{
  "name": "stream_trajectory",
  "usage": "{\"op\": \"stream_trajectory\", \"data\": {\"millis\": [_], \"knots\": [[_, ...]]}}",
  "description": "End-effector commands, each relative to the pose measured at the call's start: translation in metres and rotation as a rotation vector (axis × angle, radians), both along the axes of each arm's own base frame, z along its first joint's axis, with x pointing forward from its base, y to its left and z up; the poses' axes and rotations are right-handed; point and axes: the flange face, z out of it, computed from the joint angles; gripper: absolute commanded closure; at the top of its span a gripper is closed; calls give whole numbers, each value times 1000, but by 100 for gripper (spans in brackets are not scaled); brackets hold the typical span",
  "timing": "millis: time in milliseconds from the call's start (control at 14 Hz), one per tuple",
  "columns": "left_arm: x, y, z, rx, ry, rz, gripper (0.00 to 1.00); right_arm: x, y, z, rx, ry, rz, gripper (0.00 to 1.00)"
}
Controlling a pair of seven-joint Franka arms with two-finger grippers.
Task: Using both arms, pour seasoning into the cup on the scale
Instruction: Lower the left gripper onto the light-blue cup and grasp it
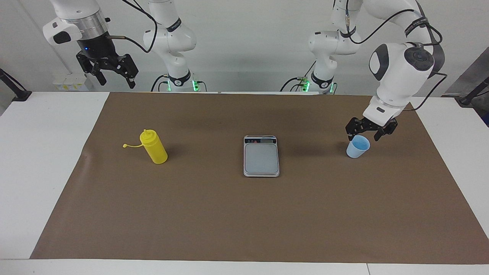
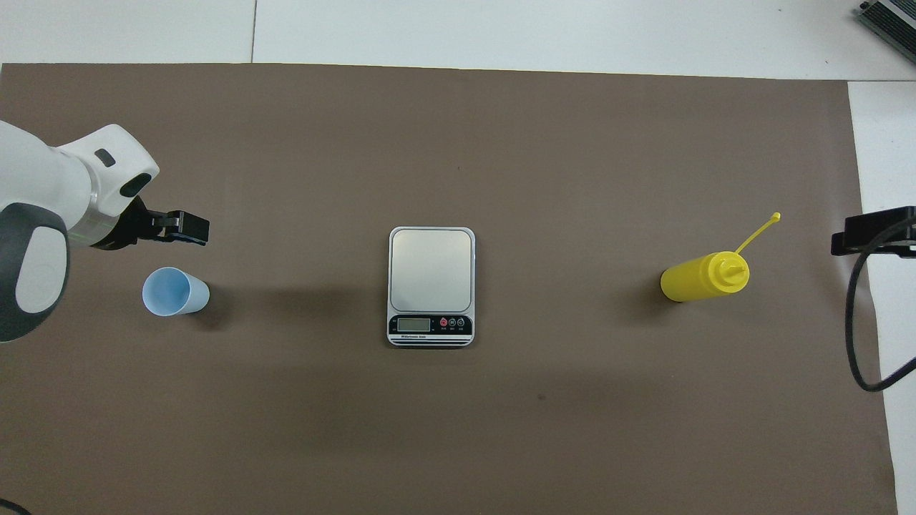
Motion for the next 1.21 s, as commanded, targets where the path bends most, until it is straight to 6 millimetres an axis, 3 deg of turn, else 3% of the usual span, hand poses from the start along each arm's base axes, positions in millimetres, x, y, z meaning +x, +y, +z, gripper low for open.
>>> {"op": "stream_trajectory", "data": {"millis": [0,499,1141], "knots": [[-15,1,-21,-20,6,11,0,-9,0,6,21,-6,1,0],[-40,4,-60,-17,32,5,0,-11,0,8,21,-11,1,0],[-58,6,-79,-15,48,1,0,-12,0,8,22,-10,0,0]]}}
